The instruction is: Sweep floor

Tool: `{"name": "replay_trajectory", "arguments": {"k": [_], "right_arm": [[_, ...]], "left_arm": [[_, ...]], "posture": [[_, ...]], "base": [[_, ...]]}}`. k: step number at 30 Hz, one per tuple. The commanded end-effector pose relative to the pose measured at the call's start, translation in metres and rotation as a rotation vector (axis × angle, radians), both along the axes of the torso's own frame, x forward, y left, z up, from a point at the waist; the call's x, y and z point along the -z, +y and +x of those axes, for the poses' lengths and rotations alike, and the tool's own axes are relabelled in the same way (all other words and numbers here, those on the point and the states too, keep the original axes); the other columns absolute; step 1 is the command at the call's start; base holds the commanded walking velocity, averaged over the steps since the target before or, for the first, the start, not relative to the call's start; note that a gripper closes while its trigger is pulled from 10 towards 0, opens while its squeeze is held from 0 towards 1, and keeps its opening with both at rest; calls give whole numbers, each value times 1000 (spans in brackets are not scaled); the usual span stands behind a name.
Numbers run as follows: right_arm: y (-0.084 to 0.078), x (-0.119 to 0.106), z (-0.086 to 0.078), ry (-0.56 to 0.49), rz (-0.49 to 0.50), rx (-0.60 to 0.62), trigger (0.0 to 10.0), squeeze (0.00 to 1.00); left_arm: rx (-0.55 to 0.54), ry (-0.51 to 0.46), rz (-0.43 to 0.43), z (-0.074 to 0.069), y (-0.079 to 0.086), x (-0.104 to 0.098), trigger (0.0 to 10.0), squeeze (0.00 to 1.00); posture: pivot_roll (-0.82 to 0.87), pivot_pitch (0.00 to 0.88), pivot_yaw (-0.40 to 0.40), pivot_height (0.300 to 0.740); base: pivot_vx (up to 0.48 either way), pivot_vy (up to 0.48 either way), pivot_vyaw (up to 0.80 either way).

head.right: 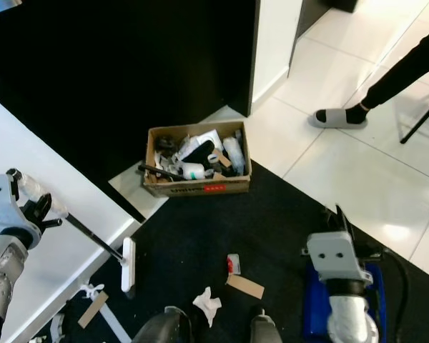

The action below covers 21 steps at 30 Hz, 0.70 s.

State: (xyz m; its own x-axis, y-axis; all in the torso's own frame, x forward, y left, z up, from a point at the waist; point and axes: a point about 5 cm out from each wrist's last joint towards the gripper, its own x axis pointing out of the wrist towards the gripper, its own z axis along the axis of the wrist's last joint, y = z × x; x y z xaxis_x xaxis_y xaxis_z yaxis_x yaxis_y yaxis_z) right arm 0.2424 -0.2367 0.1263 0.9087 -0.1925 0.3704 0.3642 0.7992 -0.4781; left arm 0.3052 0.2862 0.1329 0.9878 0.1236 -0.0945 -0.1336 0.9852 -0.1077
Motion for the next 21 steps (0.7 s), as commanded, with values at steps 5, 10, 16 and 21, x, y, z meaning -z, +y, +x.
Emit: {"name": "replay_trajectory", "arguments": {"k": [5,10,16,21], "right_arm": [[9,5,10,-30,-71,25,10000,0],[-3,-2,23,-80,119,71,10000,0],[-5,4,28,-74,163,84,10000,0],[7,9,37,-64,227,32,10000,0]], "left_arm": [[-19,9,27,-12,13,0,10000,59],[-18,7,19,-14,13,1,10000,55],[-2,4,8,-11,7,3,10000,55],[1,4,6,-12,6,2,10000,59]], "posture": [[65,366,206,740],[54,354,197,740],[53,354,196,740],[63,357,195,740]], "base": [[0,0,0],[0,0,0],[0,0,0],[0,0,0]]}}
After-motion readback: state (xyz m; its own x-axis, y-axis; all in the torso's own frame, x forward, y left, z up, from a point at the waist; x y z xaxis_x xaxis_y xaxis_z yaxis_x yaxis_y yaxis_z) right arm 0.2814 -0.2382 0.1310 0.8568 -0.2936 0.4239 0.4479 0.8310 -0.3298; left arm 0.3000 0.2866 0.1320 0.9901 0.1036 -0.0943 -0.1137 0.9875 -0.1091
